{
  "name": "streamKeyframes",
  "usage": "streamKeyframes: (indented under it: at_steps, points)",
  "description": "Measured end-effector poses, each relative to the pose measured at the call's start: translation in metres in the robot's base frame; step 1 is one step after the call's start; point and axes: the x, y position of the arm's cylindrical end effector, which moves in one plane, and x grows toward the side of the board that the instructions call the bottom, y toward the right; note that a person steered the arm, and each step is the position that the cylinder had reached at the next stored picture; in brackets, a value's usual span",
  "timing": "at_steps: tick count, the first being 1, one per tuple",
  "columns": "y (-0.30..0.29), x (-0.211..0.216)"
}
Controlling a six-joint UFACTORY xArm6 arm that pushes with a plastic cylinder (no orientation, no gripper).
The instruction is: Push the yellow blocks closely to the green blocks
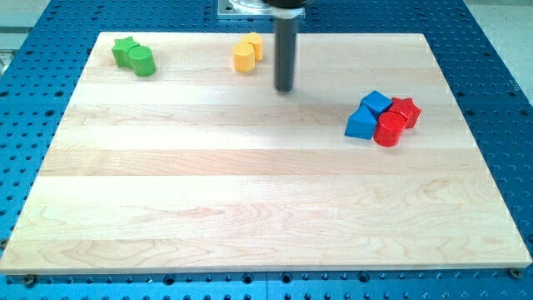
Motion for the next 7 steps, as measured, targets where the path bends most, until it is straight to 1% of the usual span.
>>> streamKeyframes:
  at_steps: [1,2,3,4,5,6,7]
  points:
    - [0.011,-0.053]
    - [-0.014,-0.084]
    - [-0.085,-0.084]
    - [-0.171,-0.083]
    - [-0.229,-0.080]
    - [-0.218,-0.070]
    - [-0.146,-0.081]
